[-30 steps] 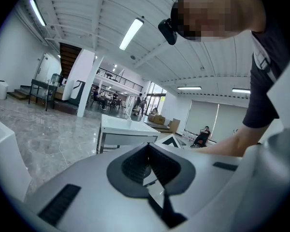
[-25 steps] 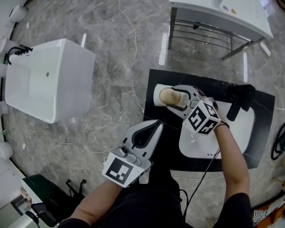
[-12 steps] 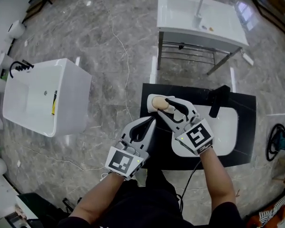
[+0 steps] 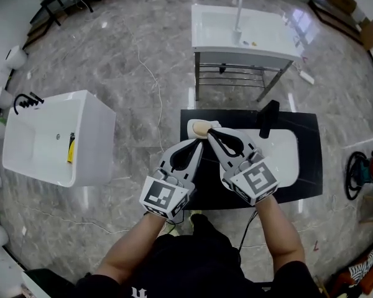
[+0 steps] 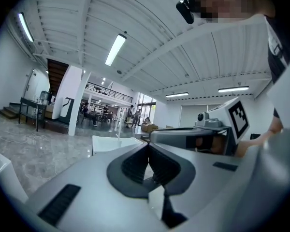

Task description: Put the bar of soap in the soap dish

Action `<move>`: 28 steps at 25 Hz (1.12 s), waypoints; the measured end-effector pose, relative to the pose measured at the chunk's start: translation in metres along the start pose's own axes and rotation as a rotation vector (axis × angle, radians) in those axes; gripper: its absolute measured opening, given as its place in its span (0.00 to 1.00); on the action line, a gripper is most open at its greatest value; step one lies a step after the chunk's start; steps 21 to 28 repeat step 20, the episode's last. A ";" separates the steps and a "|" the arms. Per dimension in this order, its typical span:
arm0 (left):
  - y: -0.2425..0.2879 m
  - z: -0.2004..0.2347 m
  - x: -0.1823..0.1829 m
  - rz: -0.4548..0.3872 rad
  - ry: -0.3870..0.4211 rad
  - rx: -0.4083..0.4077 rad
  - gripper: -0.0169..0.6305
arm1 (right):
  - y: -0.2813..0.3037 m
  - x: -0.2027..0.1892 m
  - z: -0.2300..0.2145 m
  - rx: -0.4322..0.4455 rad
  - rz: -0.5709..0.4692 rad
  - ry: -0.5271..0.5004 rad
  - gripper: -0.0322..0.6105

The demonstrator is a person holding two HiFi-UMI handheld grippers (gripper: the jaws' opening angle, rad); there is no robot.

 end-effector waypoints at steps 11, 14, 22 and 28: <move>-0.020 -0.016 0.019 -0.033 0.030 -0.028 0.04 | -0.021 0.021 0.027 -0.011 -0.037 -0.031 0.06; -0.022 -0.018 0.021 -0.035 0.035 -0.027 0.04 | -0.023 0.025 0.030 -0.010 -0.043 -0.036 0.06; -0.030 -0.016 0.025 -0.040 0.044 -0.017 0.04 | -0.023 0.030 0.034 -0.017 -0.041 -0.027 0.06; -0.030 -0.016 0.025 -0.040 0.044 -0.017 0.04 | -0.023 0.030 0.034 -0.017 -0.041 -0.027 0.06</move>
Point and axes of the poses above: the fingertips, and each gripper's own axes: y forward along the fingers, z to its left, x out of its top, the point moved 1 cm from there along -y, backward along the fingers, and after that the axes turned 2 degrees about z, right-handed, at the moved point
